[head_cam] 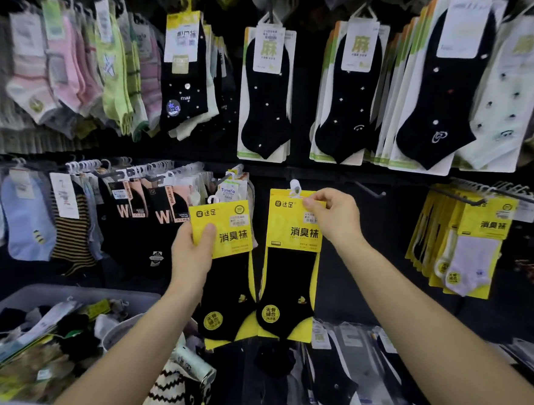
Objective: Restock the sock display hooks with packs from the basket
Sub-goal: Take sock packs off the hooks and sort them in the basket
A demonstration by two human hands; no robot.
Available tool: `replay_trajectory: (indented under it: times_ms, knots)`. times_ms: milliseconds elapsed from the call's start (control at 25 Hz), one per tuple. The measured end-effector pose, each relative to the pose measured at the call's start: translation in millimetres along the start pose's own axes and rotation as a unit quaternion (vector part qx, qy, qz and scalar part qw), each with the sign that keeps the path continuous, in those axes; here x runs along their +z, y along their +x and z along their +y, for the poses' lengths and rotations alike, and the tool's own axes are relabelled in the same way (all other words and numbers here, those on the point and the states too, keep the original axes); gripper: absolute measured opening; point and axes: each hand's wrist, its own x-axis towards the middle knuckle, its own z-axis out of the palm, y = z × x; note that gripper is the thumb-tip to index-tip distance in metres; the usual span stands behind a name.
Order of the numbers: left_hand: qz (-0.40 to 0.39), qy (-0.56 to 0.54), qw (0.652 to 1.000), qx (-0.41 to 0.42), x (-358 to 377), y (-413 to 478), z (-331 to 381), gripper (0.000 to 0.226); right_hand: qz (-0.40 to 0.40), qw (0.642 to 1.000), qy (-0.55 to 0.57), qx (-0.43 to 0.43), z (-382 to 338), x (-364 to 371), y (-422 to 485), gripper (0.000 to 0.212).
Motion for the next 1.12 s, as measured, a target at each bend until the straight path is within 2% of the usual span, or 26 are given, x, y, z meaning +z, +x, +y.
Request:
replay_trajectory:
  times_ms: [160, 240, 480, 640, 840, 1000, 1040, 1120]
  knots:
    - [0.003, 0.012, 1.000, 0.018, -16, 1, 1, 0.013, -0.018, 1.000, -0.019, -0.007, 10, 5, -4, 0.009]
    - [-0.001, 0.009, 1.000, 0.022, -18, 0, 2, 0.014, -0.030, 0.999, -0.024, -0.011, 17, 3, -9, 0.015]
    - [-0.032, 0.002, 0.999, 0.026, -6, -7, 1, 0.011, 0.021, 1.000, 0.014, -0.007, 9, -10, -2, 0.016]
    - [-0.037, -0.004, 0.999, 0.037, -2, -11, 8, 0.013, -0.002, 0.999, -0.041, -0.032, -2, 1, 2, 0.017]
    - [-0.079, 0.009, 0.996, 0.039, 13, -24, 12, 0.016, -0.009, 0.998, -0.065, -0.005, -1, 6, 0, 0.018]
    - [-0.139, 0.017, 0.990, 0.030, 33, -34, 12, 0.013, 0.075, 0.990, -0.112, -0.045, 4, -5, -11, 0.014]
    - [-0.148, 0.017, 0.989, 0.023, 39, -35, 11, 0.013, 0.074, 0.992, -0.078, -0.063, 4, -9, -14, 0.011]
    - [-0.159, 0.017, 0.987, 0.012, 51, -38, 9, 0.015, -0.010, 0.996, -0.009, -0.092, 1, -16, -22, 0.012]
